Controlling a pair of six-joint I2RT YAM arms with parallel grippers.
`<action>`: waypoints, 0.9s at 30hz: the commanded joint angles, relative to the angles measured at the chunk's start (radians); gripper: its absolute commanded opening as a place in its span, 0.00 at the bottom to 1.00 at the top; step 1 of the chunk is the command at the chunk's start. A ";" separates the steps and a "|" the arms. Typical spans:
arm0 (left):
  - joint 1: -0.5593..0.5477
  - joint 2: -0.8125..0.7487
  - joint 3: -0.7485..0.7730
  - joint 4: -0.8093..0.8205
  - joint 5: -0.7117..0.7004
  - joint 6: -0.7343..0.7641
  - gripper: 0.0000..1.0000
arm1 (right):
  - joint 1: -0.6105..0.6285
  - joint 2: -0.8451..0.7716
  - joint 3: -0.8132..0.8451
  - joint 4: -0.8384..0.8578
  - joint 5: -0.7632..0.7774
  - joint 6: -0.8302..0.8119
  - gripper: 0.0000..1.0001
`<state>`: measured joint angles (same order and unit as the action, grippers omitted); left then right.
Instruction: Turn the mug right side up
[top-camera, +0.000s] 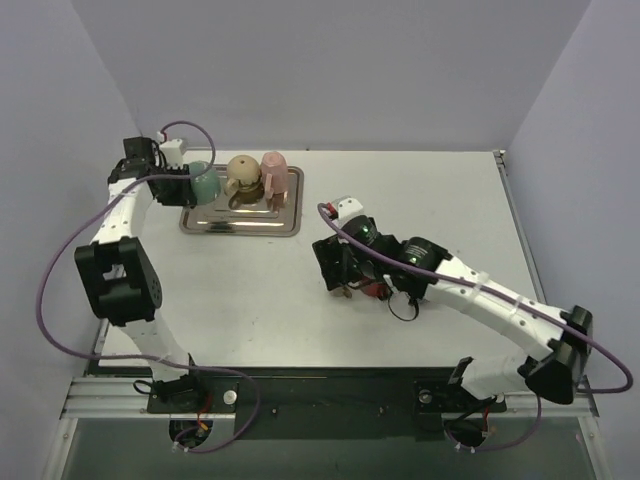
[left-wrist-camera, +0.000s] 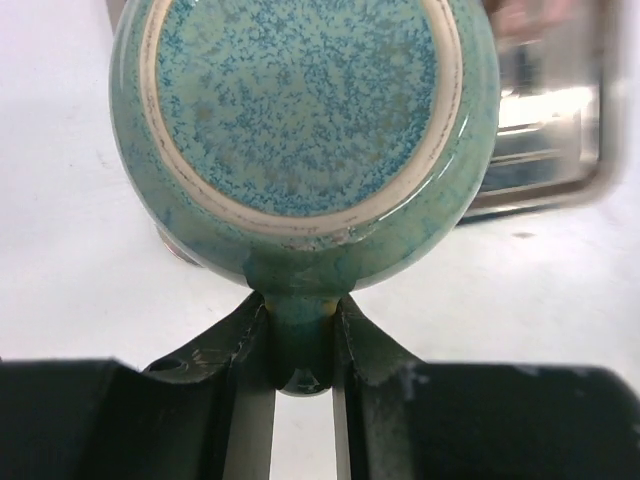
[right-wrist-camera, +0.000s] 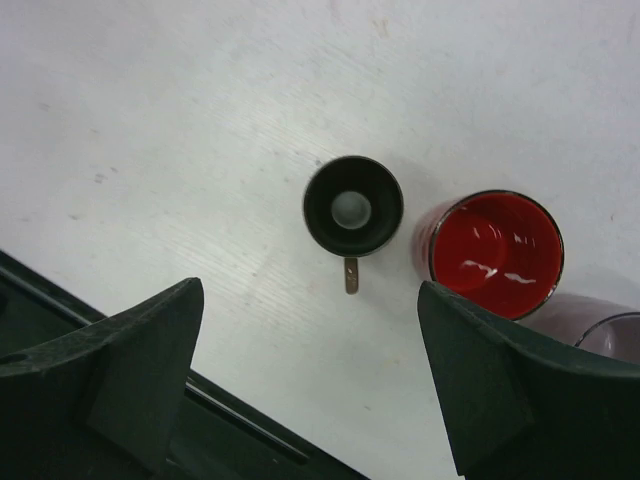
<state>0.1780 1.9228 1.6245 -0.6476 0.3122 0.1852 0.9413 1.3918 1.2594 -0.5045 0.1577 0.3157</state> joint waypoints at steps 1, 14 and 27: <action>-0.011 -0.382 -0.018 0.068 0.313 -0.122 0.00 | 0.037 -0.186 -0.102 0.310 0.007 0.029 0.84; -0.425 -0.686 -0.100 -0.017 0.724 -0.377 0.00 | 0.067 -0.195 -0.341 1.414 -0.180 0.344 0.84; -0.658 -0.663 -0.181 0.022 0.746 -0.366 0.00 | 0.068 -0.329 -0.434 1.525 -0.106 0.194 0.60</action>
<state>-0.3851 1.2572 1.4445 -0.6971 0.9833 -0.2249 1.0031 1.1088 0.8051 0.8425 0.0429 0.5716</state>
